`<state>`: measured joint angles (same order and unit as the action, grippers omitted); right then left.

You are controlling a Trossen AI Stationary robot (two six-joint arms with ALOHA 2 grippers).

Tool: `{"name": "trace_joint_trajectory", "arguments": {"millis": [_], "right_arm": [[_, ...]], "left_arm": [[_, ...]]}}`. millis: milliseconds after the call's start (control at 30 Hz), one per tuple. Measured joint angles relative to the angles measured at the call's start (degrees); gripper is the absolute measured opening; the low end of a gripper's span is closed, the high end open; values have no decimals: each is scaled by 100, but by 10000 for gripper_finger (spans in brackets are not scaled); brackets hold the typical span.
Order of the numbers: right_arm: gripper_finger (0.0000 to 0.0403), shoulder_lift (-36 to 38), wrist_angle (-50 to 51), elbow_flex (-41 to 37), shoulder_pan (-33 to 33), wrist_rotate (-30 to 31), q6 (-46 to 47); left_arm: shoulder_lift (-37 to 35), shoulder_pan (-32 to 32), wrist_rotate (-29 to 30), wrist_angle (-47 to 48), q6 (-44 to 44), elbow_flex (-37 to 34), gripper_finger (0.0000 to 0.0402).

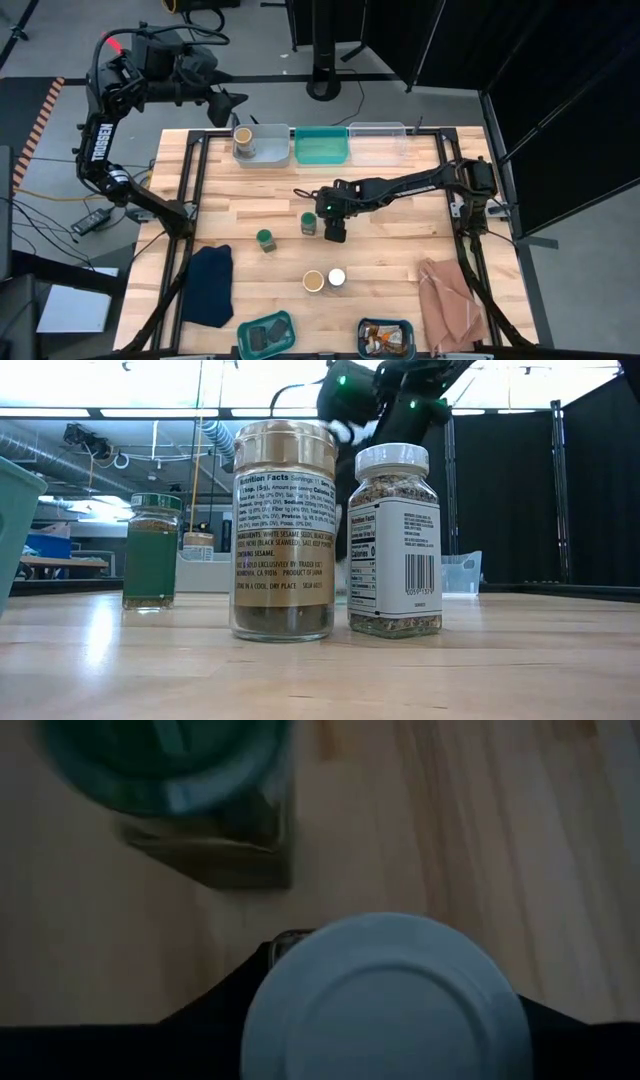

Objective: Sort spices by type
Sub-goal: Put the top white seasoning bottle into the transparent bin

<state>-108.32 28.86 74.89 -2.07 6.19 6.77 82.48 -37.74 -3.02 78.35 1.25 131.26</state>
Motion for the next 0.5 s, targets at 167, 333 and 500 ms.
{"name": "trace_joint_trajectory", "arguments": {"millis": [167, 333, 500], "right_arm": [[200, 694, 101, 2, -258, 28, -143], [200, 1503, 411, 4, -827, 420, -235], [200, 2082, 942, 13, -1773, 805, 185]], "left_arm": [[0, 0, 1, 0, 1, 0, 326], [0, 0, 1, 0, 3, 0, 326], [0, 0, 0, 0, 31, 0, 326]]}}
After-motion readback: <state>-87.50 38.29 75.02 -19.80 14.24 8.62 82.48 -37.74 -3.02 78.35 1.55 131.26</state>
